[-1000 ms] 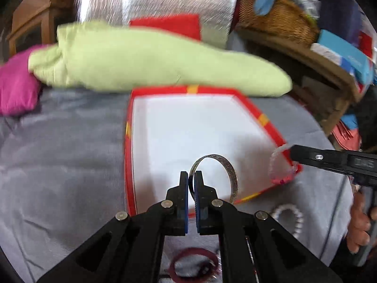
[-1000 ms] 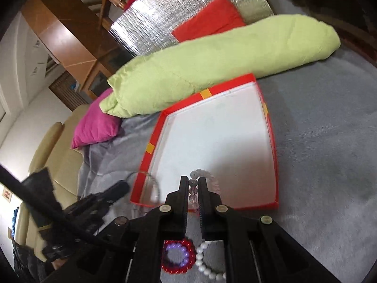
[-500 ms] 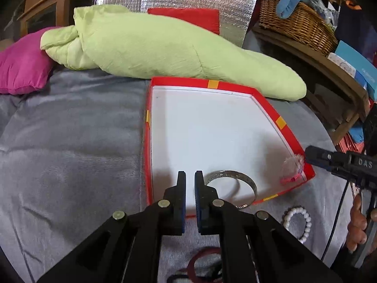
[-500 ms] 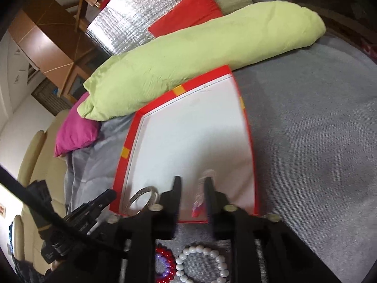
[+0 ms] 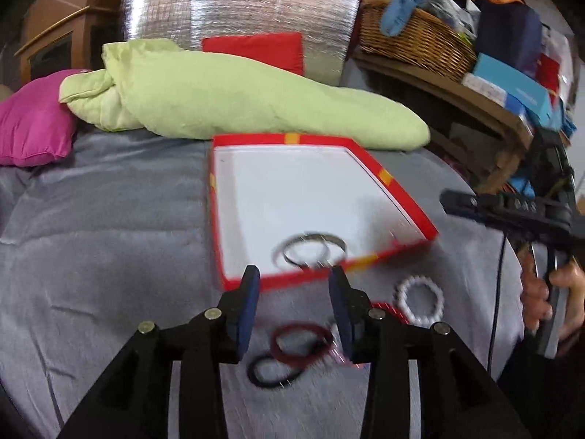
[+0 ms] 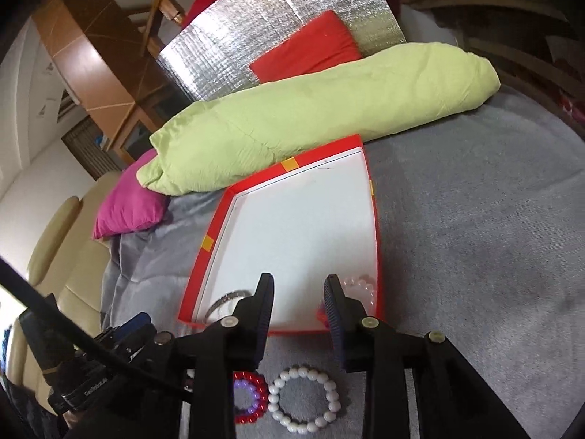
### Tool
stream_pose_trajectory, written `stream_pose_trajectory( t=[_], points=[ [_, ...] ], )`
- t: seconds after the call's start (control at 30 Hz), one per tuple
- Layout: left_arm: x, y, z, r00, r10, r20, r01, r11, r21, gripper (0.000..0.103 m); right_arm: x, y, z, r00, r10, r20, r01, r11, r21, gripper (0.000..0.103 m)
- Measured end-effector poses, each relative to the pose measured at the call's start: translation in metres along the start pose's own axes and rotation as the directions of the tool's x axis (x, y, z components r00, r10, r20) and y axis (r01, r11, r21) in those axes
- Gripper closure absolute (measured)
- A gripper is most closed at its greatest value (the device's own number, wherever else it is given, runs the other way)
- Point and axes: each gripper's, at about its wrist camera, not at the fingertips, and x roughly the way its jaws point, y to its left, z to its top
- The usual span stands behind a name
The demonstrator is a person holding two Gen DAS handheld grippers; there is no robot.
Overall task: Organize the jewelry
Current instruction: 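Carry the silver bangle into the red tray and release while the right gripper drops the pink bracelet there, then grasp the pale pink crystal bracelet with the left gripper while the right gripper grasps the white pearl bracelet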
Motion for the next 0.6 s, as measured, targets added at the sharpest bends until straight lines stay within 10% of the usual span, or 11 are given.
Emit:
stream_pose_trajectory(
  t=[0.6],
  points=[
    [0.027, -0.058, -0.044, 0.973, -0.139, -0.186, 0.159, 0.982, 0.098, 0.056, 0.01, -0.013, -0.048, 0.954, -0.096, -0.286, 0.053, 0.987, -0.155, 0.072]
  ],
)
